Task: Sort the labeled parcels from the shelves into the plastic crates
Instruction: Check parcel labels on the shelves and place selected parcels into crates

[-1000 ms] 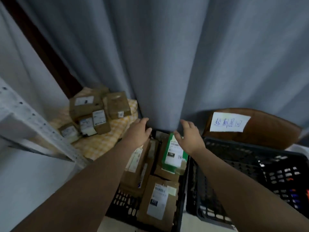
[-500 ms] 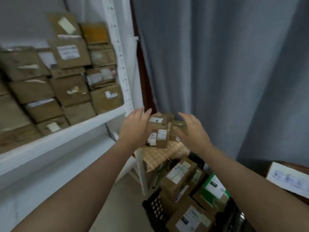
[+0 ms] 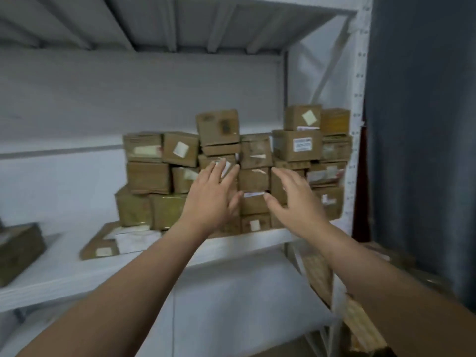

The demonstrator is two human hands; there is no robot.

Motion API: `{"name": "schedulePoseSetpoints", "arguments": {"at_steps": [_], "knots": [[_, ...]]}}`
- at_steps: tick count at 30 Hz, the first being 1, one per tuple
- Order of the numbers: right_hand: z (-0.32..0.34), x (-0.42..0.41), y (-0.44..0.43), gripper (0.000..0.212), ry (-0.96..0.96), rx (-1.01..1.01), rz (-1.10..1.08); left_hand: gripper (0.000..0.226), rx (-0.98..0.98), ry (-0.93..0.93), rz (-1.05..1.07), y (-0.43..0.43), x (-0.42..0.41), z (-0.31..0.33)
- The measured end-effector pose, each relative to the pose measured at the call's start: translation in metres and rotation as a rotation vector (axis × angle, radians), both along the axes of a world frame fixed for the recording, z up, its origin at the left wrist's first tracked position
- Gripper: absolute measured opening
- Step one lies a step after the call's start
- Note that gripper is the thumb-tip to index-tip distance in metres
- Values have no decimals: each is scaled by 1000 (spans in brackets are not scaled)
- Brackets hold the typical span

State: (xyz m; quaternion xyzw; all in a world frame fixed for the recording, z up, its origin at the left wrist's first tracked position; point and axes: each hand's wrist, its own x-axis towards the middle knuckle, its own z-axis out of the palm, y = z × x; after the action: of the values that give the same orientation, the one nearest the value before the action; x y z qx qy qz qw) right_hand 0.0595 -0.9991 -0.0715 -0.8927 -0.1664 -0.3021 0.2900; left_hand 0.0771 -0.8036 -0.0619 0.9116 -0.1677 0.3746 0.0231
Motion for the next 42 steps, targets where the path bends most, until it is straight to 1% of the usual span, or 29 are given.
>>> {"name": "schedulePoseSetpoints", "arguments": {"at_steps": [3,6,10,14,18,23,25,28,32,34,38,40,42], "knots": [[4,14,81,63,-27,19,98,61,-7,-31,81,75,-1,10],[-1,27,151,66,-7,39,179,62,-47,-45,134,149,-4,10],[-3,44,224,65,19,31,201,61,-83,-8,186,232,0,-3],[15,68,265,63,-34,-26,155,64,-142,-6,219,280,20,1],[42,99,279,63,-94,-84,72,71,-221,7,171,294,54,27],[67,136,286,68,-162,-244,-13,80,-266,82,90,283,104,62],[71,151,289,69,-155,-291,-31,83,-265,134,89,278,122,70],[76,172,294,70,-130,-355,-46,90,-314,232,88,274,144,75],[83,192,293,70,-135,-381,-66,96,-403,251,-9,274,164,79],[84,198,290,67,-139,-404,-55,91,-410,262,-16,275,170,79],[89,207,289,61,-176,-444,-62,69,-439,236,-7,277,178,79],[91,210,292,59,-214,-433,-85,64,-450,200,-14,278,178,77],[92,213,294,55,-276,-386,-84,57,-488,127,-25,278,174,73]]}}
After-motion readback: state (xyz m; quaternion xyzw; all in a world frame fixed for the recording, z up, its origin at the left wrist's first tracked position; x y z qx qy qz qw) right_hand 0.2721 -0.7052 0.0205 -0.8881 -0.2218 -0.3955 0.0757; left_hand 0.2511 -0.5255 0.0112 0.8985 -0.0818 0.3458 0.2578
